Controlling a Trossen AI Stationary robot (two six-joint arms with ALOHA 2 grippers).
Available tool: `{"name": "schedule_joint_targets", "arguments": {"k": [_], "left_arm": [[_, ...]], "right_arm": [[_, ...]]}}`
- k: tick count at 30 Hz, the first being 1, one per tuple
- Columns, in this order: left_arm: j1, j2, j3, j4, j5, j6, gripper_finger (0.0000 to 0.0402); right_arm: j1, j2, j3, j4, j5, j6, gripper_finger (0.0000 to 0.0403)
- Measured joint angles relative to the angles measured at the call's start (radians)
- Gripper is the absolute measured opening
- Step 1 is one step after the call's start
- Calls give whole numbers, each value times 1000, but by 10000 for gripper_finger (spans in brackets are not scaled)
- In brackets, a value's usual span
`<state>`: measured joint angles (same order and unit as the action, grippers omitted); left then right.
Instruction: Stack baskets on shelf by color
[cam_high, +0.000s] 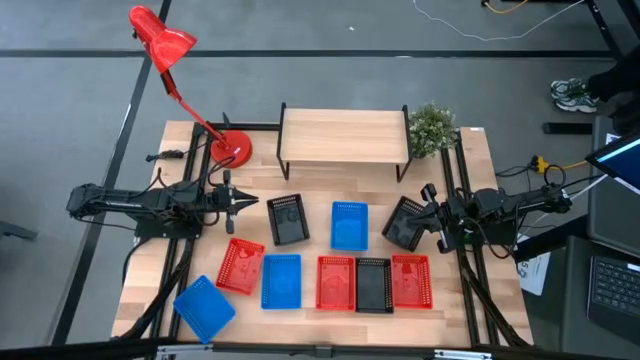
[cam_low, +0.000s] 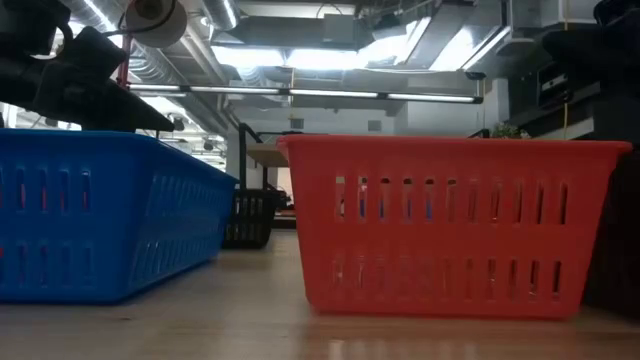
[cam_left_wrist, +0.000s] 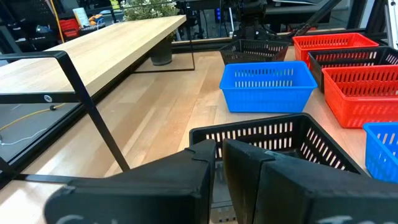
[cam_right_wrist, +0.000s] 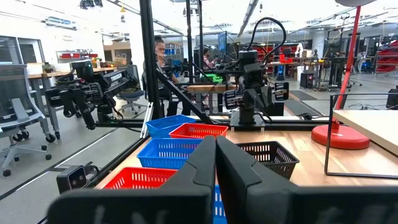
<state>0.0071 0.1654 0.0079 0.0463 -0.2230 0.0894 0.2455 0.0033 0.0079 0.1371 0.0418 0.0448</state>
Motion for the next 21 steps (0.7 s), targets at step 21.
{"name": "schedule_joint_targets", "arguments": {"k": [21], "left_arm": [[0,0,0,0,0,1,25]], "right_arm": [[0,1,0,-2,-53,247,14]]}}
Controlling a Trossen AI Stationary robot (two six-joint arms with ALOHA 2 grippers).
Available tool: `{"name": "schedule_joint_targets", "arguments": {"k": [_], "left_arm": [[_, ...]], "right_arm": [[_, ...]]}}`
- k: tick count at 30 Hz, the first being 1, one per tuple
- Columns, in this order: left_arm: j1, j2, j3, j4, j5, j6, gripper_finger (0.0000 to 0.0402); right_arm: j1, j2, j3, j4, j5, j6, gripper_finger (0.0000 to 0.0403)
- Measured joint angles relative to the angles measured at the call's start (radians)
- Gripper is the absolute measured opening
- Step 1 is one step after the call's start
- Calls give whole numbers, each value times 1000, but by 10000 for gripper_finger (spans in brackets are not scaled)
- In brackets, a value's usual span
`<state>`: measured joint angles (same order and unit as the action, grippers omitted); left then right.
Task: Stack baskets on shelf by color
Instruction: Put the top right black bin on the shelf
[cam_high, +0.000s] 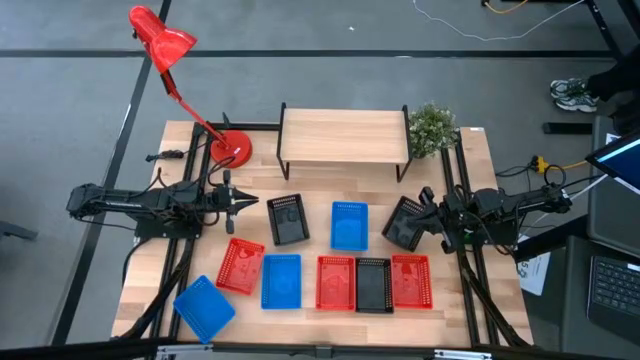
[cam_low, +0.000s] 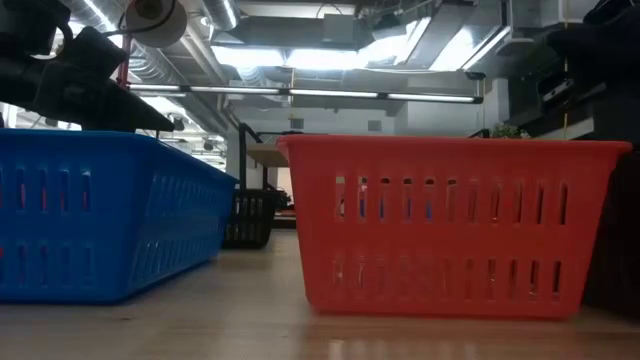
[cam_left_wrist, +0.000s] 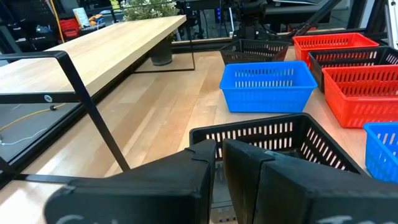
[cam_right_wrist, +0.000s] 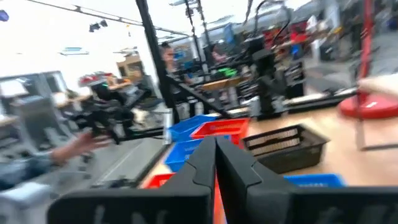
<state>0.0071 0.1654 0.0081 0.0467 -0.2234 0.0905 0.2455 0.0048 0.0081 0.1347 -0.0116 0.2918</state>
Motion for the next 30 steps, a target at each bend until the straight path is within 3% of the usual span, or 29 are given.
{"name": "schedule_joint_targets", "arguments": {"k": [7,13,18,25,30], "left_arm": [[0,0,0,6,-3,72,25],[0,0,0,11,3,35,25],[0,0,0,45,4,-129,25],[0,0,0,171,4,-126,25],[0,0,0,212,4,-85,25]], "right_arm": [[0,0,0,1,10,118,14],[0,0,0,2,11,42,14],[0,0,0,19,11,-10,14],[0,0,0,121,10,-89,14],[12,0,0,234,-143,-76,14]]}}
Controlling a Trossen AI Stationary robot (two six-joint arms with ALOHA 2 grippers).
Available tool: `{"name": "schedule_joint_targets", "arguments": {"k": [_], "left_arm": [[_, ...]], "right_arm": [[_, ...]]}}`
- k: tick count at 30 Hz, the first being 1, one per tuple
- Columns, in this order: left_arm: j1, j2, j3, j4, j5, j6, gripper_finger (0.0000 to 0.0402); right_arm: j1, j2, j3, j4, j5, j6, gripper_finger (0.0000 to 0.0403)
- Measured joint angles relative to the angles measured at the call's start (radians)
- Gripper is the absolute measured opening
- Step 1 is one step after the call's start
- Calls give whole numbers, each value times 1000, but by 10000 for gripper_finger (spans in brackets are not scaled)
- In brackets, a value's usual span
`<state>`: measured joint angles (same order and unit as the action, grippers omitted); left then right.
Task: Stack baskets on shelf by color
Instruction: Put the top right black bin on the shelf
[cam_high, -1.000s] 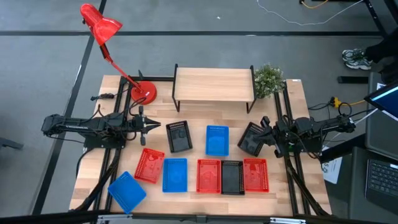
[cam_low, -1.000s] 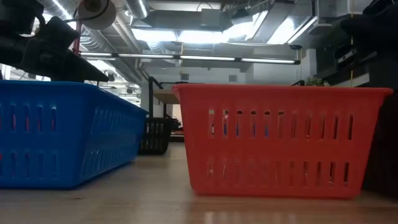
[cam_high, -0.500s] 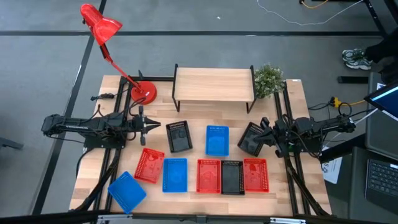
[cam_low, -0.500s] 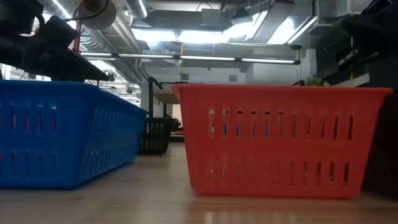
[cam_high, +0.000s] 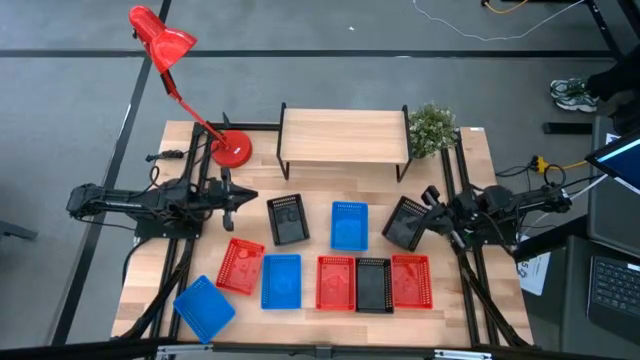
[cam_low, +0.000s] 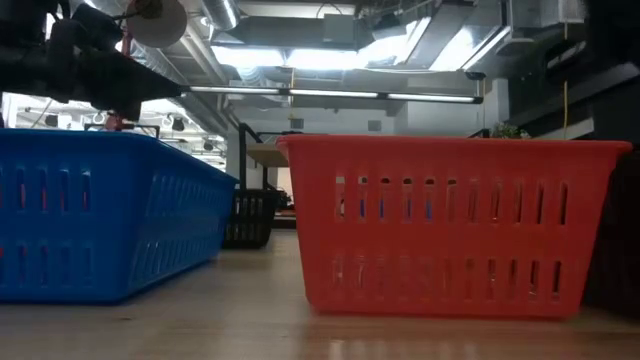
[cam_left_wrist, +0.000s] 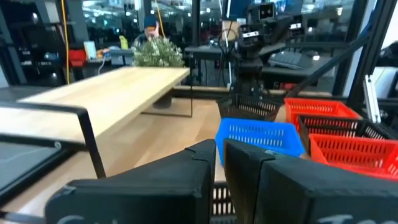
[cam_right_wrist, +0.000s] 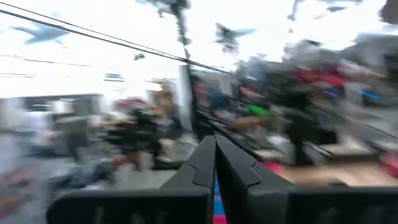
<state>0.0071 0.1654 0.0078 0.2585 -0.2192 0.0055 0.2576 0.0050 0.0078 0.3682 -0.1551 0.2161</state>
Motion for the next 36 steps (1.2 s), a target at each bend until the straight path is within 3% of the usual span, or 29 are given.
{"name": "schedule_joint_targets", "arguments": {"k": [3,7,13,16,20,25,28,36], "left_arm": [[-1,0,0,32,2,-3,25],[-1,0,0,90,3,13,25],[-1,0,0,153,4,4,25],[-1,0,0,182,4,-1,25],[-1,6,1,208,3,-2,25],[-1,29,25,209,-1,-3,25],[-1,52,37,198,-2,-27,25],[-1,159,116,147,3,-101,25]], "right_arm": [[24,6,0,129,-37,-10,14],[55,45,0,272,31,-11,14],[66,139,6,282,224,-12,14],[66,196,59,256,249,-15,14],[66,281,244,-26,272,-66,14],[65,442,529,-424,533,-118,14],[65,546,660,-588,624,-121,14],[46,736,813,-760,633,-65,14]]}}
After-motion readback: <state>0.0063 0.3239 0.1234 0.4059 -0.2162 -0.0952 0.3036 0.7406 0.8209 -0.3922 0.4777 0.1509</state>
